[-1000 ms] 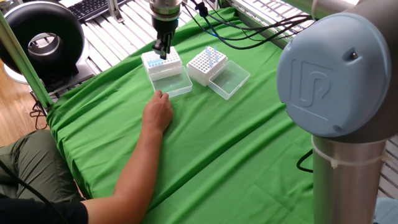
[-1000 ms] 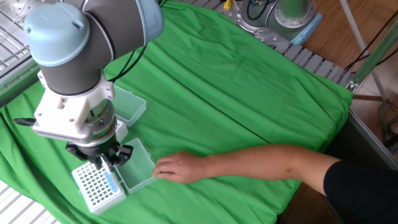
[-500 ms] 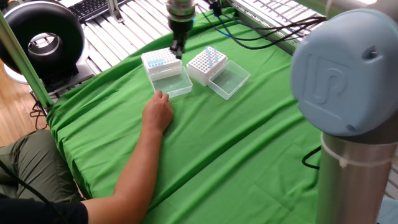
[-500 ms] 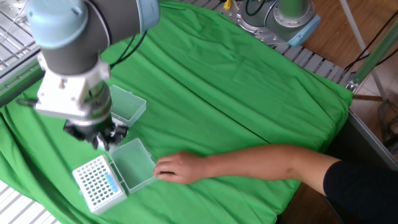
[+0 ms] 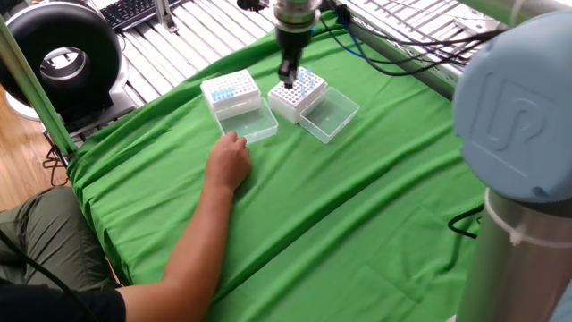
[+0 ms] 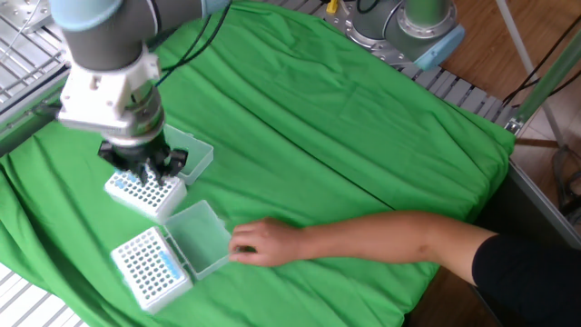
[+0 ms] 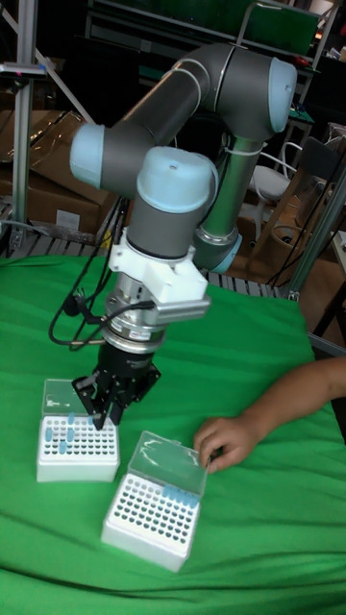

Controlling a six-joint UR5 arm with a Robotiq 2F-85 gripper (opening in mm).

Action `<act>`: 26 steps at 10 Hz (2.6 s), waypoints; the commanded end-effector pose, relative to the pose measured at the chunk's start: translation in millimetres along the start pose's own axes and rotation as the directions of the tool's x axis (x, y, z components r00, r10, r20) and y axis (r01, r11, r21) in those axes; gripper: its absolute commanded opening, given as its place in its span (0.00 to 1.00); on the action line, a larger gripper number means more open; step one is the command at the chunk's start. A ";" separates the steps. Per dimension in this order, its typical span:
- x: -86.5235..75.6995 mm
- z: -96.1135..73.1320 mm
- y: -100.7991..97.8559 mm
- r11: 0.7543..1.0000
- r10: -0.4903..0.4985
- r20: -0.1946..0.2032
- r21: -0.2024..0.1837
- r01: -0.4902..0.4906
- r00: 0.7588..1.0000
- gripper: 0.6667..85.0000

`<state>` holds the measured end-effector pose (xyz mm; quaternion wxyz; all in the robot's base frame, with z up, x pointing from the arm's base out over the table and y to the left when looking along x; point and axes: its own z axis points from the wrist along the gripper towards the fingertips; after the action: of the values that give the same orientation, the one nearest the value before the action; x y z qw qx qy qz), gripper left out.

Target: Insert a medium pipette tip into the holder for medium pipette tips

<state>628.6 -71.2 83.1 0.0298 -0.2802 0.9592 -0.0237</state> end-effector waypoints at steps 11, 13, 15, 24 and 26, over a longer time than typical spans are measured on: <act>22.1 14.9 -0.5 1.000 0.004 0.027 -0.018 -0.003 1.000 0.35; 16.6 15.9 -3.1 1.000 0.001 0.032 -0.013 0.000 0.999 0.35; 12.0 17.0 -3.6 1.000 0.000 0.041 -0.014 0.001 0.999 0.35; 4.1 18.8 -8.7 1.000 0.024 0.061 -0.001 -0.024 0.998 0.19; 3.9 18.2 -8.6 1.000 0.029 0.064 -0.002 -0.029 0.998 0.17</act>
<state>629.2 -82.1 63.7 0.0550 -0.2748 0.9598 -0.0179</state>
